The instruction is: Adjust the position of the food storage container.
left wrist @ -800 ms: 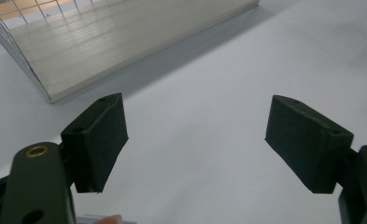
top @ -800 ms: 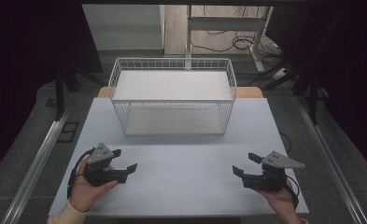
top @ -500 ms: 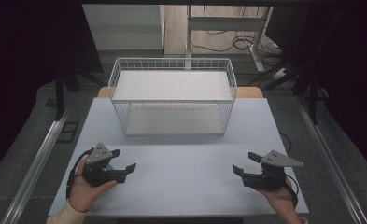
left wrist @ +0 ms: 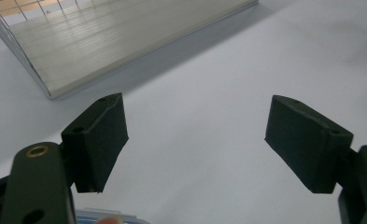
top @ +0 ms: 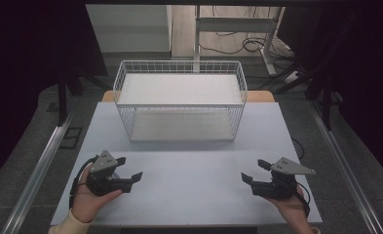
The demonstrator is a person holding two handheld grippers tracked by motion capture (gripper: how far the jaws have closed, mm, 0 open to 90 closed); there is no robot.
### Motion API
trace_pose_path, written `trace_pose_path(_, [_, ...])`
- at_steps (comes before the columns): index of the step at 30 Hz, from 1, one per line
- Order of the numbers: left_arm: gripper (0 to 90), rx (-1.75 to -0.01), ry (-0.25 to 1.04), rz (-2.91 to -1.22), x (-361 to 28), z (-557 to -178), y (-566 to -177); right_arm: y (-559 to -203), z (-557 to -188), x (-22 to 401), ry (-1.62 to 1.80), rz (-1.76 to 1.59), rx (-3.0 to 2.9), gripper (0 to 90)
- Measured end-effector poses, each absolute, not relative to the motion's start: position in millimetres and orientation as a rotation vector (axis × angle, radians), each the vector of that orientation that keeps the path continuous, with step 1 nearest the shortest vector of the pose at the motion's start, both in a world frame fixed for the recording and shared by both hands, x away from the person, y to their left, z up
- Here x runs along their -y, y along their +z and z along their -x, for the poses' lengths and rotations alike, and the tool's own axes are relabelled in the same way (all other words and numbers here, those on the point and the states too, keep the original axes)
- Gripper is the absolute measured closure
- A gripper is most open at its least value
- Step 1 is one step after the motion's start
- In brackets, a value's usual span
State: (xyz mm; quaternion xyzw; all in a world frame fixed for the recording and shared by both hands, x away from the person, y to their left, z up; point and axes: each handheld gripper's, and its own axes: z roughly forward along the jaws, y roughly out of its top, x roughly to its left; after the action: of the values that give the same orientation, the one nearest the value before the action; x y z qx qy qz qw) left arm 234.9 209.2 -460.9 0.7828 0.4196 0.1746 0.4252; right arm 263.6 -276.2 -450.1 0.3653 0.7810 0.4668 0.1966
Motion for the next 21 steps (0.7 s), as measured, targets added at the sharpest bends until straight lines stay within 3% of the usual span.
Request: trace_pose_path(21, [22.4, -1.130, 0.483, -1.954, -240.1, -225.5, -455.6, -452.5, -267.0, 278.1, 1.302, -1.034, -2.206, 21.4])
